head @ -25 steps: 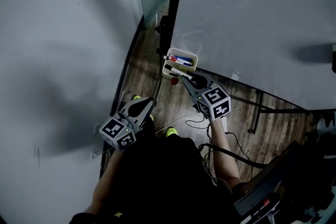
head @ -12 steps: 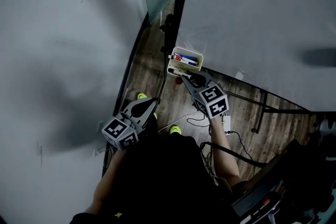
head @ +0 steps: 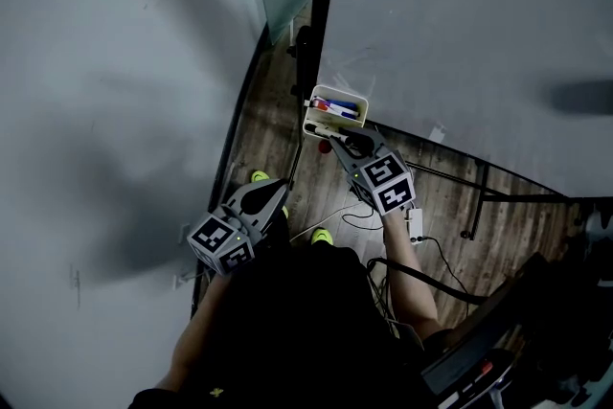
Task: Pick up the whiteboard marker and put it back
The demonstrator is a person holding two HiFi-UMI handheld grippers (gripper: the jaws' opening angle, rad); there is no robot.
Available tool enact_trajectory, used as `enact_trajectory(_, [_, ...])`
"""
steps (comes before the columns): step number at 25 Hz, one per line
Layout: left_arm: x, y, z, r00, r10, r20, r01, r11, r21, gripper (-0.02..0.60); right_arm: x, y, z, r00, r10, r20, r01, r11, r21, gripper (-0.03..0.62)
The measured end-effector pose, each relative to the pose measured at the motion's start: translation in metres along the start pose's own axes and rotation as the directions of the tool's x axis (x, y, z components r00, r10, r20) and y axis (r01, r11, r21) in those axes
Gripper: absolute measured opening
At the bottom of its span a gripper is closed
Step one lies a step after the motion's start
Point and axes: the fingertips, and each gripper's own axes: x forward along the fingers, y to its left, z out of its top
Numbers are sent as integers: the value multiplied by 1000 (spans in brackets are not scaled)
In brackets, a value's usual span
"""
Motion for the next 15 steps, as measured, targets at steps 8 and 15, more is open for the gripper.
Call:
enact_trajectory(8, [-3,-1,-2,1000,3,4,-3,1000,-2,21,-4,0,7,999,-27,32,28,999,-27,83])
enact_trajectory(15, [-2,-10,-8,999,-14,-44,15,1000,22,21,-16,1,12,997,-40,59,42,998,-38,124])
